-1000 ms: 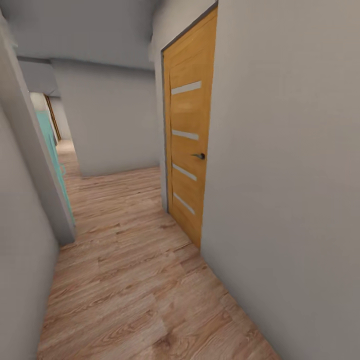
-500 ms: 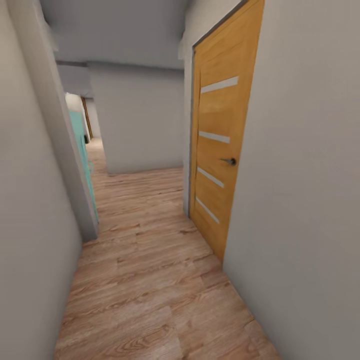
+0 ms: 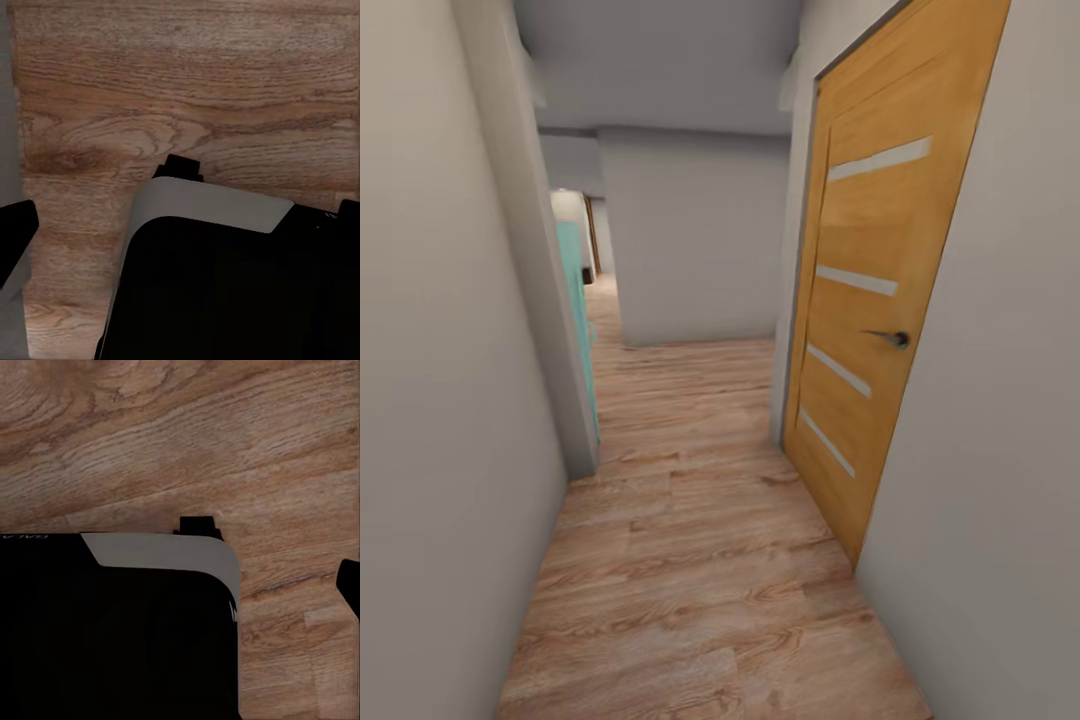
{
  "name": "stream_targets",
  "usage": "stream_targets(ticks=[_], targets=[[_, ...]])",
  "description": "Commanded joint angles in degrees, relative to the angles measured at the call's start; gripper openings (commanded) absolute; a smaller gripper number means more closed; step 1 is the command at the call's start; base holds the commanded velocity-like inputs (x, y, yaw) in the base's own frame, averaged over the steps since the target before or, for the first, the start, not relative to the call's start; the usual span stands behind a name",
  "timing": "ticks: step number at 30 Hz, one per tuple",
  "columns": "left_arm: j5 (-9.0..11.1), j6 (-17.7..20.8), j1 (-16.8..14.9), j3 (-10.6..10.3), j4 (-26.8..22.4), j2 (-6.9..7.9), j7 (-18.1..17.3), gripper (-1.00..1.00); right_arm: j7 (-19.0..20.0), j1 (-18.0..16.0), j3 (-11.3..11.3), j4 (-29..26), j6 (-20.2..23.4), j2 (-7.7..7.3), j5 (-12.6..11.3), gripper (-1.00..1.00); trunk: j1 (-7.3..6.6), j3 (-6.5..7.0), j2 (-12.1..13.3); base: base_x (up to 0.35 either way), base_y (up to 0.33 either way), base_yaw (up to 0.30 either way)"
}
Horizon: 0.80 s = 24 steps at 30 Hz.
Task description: Move the two storage containers from the living room to the garage. In the garage, place one container on the floor and stack the other container on top of it (either order is fine).
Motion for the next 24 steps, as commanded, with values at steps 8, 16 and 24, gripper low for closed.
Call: stream_targets(ticks=[8,16,24], targets=[[0.47,-0.19,-0.05,-0.4,0.06,-0.02,0.17,1.0,0.21,-0.06,0.62,0.17,-0.25,-0.24,-0.57,1.0,0.03,-0.06,-0.03,0.315,-0.149,0.079],[0.5,-0.2,-0.05,-0.4,0.06,0.01,0.17,1.0,0.26,-0.06,0.72,0.17,-0.18,-0.19,-0.54,1.0,0.03,-0.06,-0.03,0.313,-0.164,0.001],[0.55,-0.19,-0.07,-0.34,0.06,0.06,0.17,1.0,0.56,-0.06,0.7,0.15,-0.04,-0.04,0.19,1.0,0.03,-0.06,-0.03,0.313,-0.164,0.0]])
